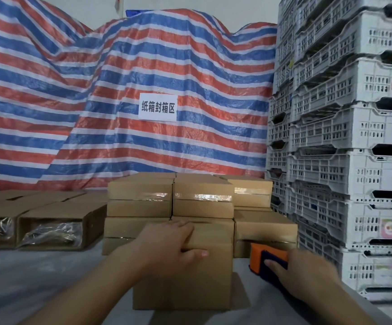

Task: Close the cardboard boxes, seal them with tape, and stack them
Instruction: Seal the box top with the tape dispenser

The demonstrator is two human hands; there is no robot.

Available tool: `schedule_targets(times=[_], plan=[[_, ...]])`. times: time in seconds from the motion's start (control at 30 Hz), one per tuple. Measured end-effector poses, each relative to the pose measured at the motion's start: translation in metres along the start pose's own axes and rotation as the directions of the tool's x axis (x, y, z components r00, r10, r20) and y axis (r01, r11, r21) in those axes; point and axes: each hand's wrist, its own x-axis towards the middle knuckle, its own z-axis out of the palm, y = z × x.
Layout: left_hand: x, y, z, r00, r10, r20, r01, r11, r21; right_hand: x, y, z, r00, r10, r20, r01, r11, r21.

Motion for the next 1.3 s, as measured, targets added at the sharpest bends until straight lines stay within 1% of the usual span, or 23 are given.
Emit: schedule_targets(times=[0.07, 0.17, 0.23, 0.3, 0.33, 0.37, 0.4, 0.43, 0.47, 0.53, 0.57, 0.63, 0.67, 0.7, 0.73, 0.8, 0.83, 0.93, 1.03, 1.07, 1.17, 1.3], plan=[[-0.008, -0.001, 0.000, 1.000, 0.006, -0.005, -0.006, 1.000, 0.000, -0.003, -0.003, 0.003, 1.000, -0.007, -0.023, 0.008, 1.000, 0.017], [-0.016, -0.001, 0.001, 1.000, -0.001, -0.005, 0.001, 1.000, 0.003, -0.008, -0.004, 0.007, 0.994, -0.040, -0.102, 0.037, 0.999, -0.025], [-0.018, 0.000, -0.001, 1.000, -0.011, 0.000, 0.011, 1.000, -0.022, -0.007, -0.002, 0.006, 0.995, -0.035, -0.098, 0.030, 0.998, -0.052], [-0.016, 0.002, -0.004, 1.000, -0.026, 0.009, 0.027, 0.995, -0.098, -0.002, 0.001, 0.000, 0.996, 0.023, -0.080, -0.026, 0.999, -0.026], [-0.016, 0.002, -0.005, 0.999, -0.036, 0.018, 0.039, 0.985, -0.169, 0.003, 0.002, -0.006, 0.996, 0.068, -0.066, -0.066, 0.998, 0.024], [-0.016, 0.000, -0.008, 0.998, -0.050, 0.038, 0.059, 0.961, -0.271, 0.009, 0.002, -0.016, 0.994, 0.103, -0.043, -0.097, 0.987, 0.125], [-0.015, -0.002, -0.010, 0.995, -0.067, 0.068, 0.088, 0.917, -0.388, 0.015, 0.001, -0.029, 0.993, 0.115, -0.012, -0.108, 0.957, 0.268], [-0.015, -0.004, -0.013, 0.991, -0.086, 0.098, 0.124, 0.854, -0.505, 0.020, -0.002, -0.044, 0.994, 0.113, 0.007, -0.105, 0.896, 0.431], [-0.015, -0.007, -0.016, 0.987, -0.106, 0.121, 0.158, 0.778, -0.607, 0.023, -0.007, -0.060, 0.993, 0.113, 0.013, -0.100, 0.804, 0.587], [-0.017, -0.010, -0.022, 0.981, -0.132, 0.142, 0.194, 0.627, -0.754, 0.029, -0.019, -0.089, 0.993, 0.106, 0.053, -0.103, 0.550, 0.829], [-0.018, -0.011, -0.025, 0.980, -0.136, 0.146, 0.197, 0.568, -0.799, 0.031, -0.028, -0.101, 0.993, 0.065, 0.098, -0.116, 0.400, 0.909], [-0.019, -0.011, -0.030, 0.977, -0.150, 0.150, 0.206, 0.497, -0.843, 0.037, -0.050, -0.118, 0.985, -0.092, 0.146, -0.137, 0.093, 0.986], [-0.020, -0.012, -0.032, 0.974, -0.163, 0.154, 0.215, 0.473, -0.854, 0.040, -0.062, -0.123, 0.975, -0.173, 0.142, -0.149, -0.030, 0.988], [-0.020, -0.013, -0.034, 0.973, -0.174, 0.154, 0.218, 0.451, -0.865, 0.042, -0.073, -0.126, 0.961, -0.243, 0.132, -0.162, -0.107, 0.981], [-0.019, -0.014, -0.034, 0.972, -0.186, 0.147, 0.215, 0.429, -0.877, 0.045, -0.085, -0.127, 0.946, -0.297, 0.133, -0.178, -0.131, 0.975], [-0.018, -0.017, -0.034, 0.967, -0.226, 0.120, 0.195, 0.348, -0.917, 0.047, -0.106, -0.127, 0.908, -0.385, 0.166, -0.221, -0.104, 0.970], [-0.017, -0.018, -0.033, 0.959, -0.259, 0.116, 0.189, 0.275, -0.943, 0.047, -0.113, -0.126, 0.887, -0.424, 0.181, -0.235, -0.078, 0.969], [-0.016, -0.023, -0.031, 0.929, -0.349, 0.123, 0.133, 0.005, -0.991, 0.047, -0.126, -0.127, 0.845, -0.494, 0.203, -0.221, 0.021, 0.975], [-0.017, -0.032, -0.031, 0.925, -0.346, 0.157, 0.085, -0.214, -0.973, 0.049, -0.131, -0.132, 0.852, -0.473, 0.225, -0.204, 0.097, 0.974], [-0.017, -0.035, -0.030, 0.928, -0.336, 0.163, 0.076, -0.255, -0.964, 0.050, -0.133, -0.133, 0.852, -0.470, 0.231, -0.195, 0.124, 0.973], [-0.019, -0.038, -0.030, 0.935, -0.319, 0.151, 0.047, -0.310, -0.949, 0.051, -0.137, -0.136, 0.837, -0.491, 0.244, -0.181, 0.173, 0.968], [-0.024, -0.033, -0.039, 0.931, -0.327, 0.163, 0.047, -0.336, -0.941, 0.052, -0.141, -0.140, 0.815, -0.516, 0.264, -0.166, 0.229, 0.959]])
